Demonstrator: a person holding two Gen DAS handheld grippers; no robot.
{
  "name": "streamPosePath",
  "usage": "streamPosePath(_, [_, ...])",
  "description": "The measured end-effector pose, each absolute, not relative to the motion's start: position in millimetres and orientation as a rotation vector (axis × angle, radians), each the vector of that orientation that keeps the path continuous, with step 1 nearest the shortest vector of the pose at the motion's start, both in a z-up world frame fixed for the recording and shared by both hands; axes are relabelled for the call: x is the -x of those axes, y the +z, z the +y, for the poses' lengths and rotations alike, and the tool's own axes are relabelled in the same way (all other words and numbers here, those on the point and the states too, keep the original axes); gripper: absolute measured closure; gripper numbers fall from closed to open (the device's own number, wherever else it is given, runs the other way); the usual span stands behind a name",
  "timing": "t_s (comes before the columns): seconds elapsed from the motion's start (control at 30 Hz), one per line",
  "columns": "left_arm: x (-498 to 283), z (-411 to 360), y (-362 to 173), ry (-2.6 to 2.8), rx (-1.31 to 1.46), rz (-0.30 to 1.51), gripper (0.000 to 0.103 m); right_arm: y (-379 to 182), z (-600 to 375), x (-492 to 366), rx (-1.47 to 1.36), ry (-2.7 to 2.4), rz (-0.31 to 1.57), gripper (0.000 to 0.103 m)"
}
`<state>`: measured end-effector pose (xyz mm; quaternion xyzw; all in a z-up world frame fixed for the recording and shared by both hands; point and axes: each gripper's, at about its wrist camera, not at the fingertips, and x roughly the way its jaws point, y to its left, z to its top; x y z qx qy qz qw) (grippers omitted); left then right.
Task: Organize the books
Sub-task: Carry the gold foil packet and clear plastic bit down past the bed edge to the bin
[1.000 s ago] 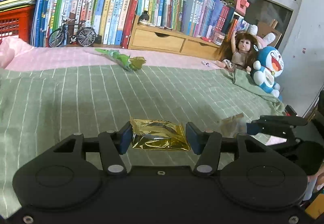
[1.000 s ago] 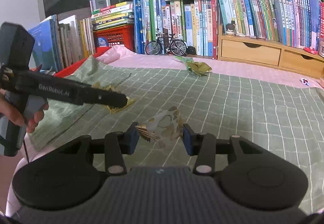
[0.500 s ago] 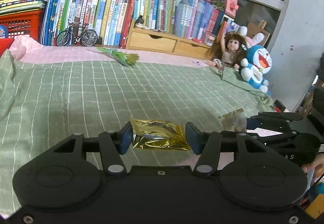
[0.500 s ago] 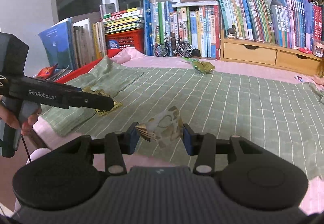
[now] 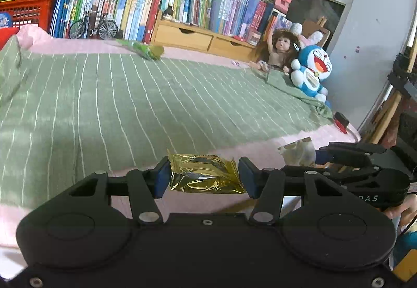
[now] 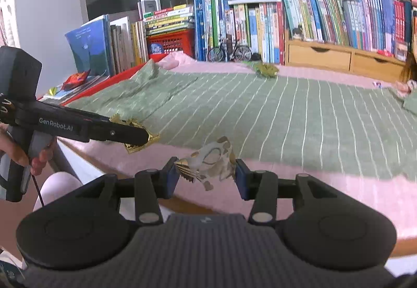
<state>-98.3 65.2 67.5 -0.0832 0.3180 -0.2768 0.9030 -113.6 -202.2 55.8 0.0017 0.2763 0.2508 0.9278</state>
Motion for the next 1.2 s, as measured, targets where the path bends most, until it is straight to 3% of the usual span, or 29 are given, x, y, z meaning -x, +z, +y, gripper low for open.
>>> streamPosePath(0.43, [155,54,48,-0.657,0.170,0.700,0.050,28,-198,152,-0.048,0.533,0.610,0.053])
streamPosePath(1.2, [159,27,-74,-0.668,0.176,1.021,0.048,-52,-198,176,-0.061,0.471,0.864,0.053])
